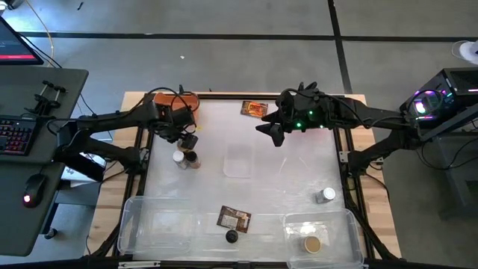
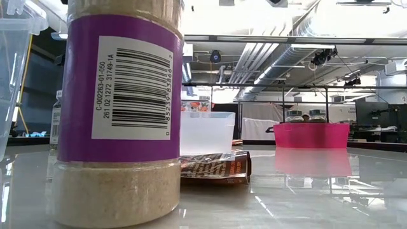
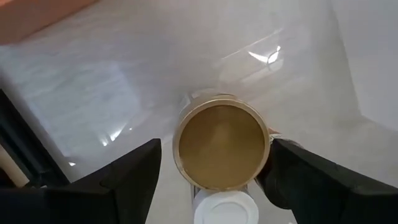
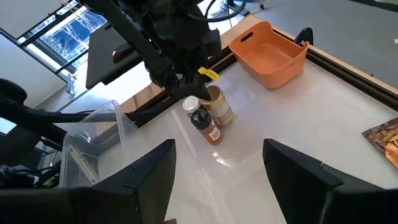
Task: Sort spices by type
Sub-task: Put the gold seasoning bottle into the right transparent bin
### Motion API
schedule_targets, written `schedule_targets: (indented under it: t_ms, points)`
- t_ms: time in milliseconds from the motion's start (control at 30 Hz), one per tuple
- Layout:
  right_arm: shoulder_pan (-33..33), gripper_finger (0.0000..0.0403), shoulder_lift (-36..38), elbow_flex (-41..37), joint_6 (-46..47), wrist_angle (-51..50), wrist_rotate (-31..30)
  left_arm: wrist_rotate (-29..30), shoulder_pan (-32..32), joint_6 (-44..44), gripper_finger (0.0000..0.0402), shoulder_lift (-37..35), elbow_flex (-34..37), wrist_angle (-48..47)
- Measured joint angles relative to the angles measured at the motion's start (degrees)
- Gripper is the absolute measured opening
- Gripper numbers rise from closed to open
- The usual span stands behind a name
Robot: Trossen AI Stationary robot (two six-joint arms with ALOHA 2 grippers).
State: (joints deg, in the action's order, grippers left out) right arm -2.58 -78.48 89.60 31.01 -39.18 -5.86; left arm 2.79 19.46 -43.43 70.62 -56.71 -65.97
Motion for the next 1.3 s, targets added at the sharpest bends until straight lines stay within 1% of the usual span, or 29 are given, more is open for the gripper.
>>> schedule_targets:
  t_ms: [167, 400, 667, 1000, 1200, 1300]
  points:
    - [0.01, 0.0236, 0.00, 0.00, 0.01, 0.22, -0.10, -1.21, -0.13, 1.99, 0.0291, 2.06, 0.00, 0.49]
    - [0.01, 0.0236, 0.00, 0.00, 0.31, 0.20, -0.14, -2.78, -0.09, 2.53, 0.0291, 2.61, 0.00, 1.18]
    - [0.01, 0.0236, 0.00, 0.00, 0.43, 0.20, -0.14, -2.00, -0.11, 3.48, 0.0291, 3.16, 0.00, 1.01]
    - [0.01, 0.0236, 0.00, 0.00, 0.45, 0.16, -0.16, -1.98, -0.09, 7.31, 0.0291, 8.58, -0.02, 0.37]
    - [0.00, 0.0236, 0.00, 0.00, 0.45, -0.04, -0.18, -0.95, 0.15, 9.86, 0.0291, 9.36, 0.00, 0.22]
    - [0.01, 0.0236, 0.00, 0.00, 0.43, -0.04, -0.18, -0.75, 0.17, 11.39, 0.0278, 9.34, 0.00, 0.20]
